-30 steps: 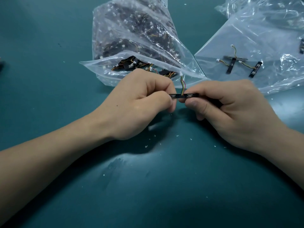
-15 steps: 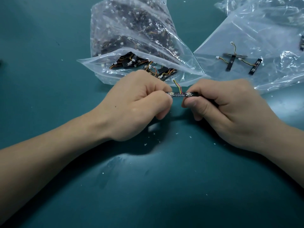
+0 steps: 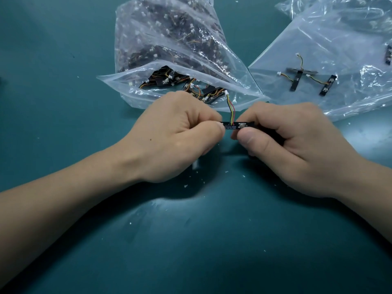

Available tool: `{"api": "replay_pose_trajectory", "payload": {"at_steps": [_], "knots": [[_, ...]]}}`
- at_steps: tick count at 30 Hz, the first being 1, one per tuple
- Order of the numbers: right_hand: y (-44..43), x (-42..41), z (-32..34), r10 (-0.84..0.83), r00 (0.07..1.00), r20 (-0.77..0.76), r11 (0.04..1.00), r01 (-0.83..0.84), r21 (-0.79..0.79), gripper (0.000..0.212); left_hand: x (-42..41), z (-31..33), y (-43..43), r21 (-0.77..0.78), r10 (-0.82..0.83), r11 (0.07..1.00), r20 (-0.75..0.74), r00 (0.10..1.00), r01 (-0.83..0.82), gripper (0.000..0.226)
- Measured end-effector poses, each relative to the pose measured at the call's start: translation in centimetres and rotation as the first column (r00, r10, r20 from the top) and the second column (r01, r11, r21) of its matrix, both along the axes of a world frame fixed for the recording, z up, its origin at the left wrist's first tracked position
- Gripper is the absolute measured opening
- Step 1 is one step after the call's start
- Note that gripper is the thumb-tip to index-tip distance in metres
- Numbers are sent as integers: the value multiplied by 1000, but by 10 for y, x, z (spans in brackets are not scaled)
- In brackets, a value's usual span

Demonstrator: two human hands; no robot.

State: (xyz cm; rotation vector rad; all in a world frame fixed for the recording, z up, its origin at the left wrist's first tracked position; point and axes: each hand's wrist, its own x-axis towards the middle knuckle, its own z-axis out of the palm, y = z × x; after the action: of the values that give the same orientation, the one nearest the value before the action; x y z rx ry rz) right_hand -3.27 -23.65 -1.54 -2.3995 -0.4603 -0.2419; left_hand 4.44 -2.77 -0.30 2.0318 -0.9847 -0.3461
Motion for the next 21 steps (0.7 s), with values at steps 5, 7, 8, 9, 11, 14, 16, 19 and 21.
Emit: {"api": "replay_pose_trajectory", "payload": {"at_steps": [5, 7, 8, 9, 11, 14, 16, 19, 21], "knots": [[-1, 0, 0, -3, 1000, -8, 1000, 3, 1, 28, -3, -3, -2, 84, -10, 996, 166, 986, -4, 36], [-1, 0, -1, -1, 1000, -14, 1000, 1, -12, 30, -3, -5, -2, 60, 5, 998, 172, 985, -16, 34], [-1, 0, -1, 7, 1000, -17, 1000, -7, -19, 31, -2, -5, -1, 35, 8, 999, 168, 986, -14, 33], [-1, 0, 0, 22, 999, -23, 999, -23, -28, 32, -2, -5, 0, -1, 7, 1000, 162, 987, -7, 32], [-4, 1, 0, 63, 997, -33, 997, -64, -34, 31, -1, -5, 1, -111, 2, 994, 146, 989, 14, 26], [-7, -1, -1, 64, 998, -15, 983, -60, 176, 21, -3, -6, 3, -356, 118, 932, 114, 986, -70, 24], [-9, -1, -2, -22, 1000, 2, 890, 19, 455, 24, -2, -6, 3, -437, 261, 883, 154, 953, -172, 14], [-11, 5, -4, -16, 992, -127, 748, 96, 657, 47, -1, -10, 2, -320, 353, 916, 355, 865, -242, 13], [-9, 5, -7, 13, 985, -171, 839, 82, 538, 56, -3, -11, -1, -145, 315, 949, 439, 842, -280, 15]]}}
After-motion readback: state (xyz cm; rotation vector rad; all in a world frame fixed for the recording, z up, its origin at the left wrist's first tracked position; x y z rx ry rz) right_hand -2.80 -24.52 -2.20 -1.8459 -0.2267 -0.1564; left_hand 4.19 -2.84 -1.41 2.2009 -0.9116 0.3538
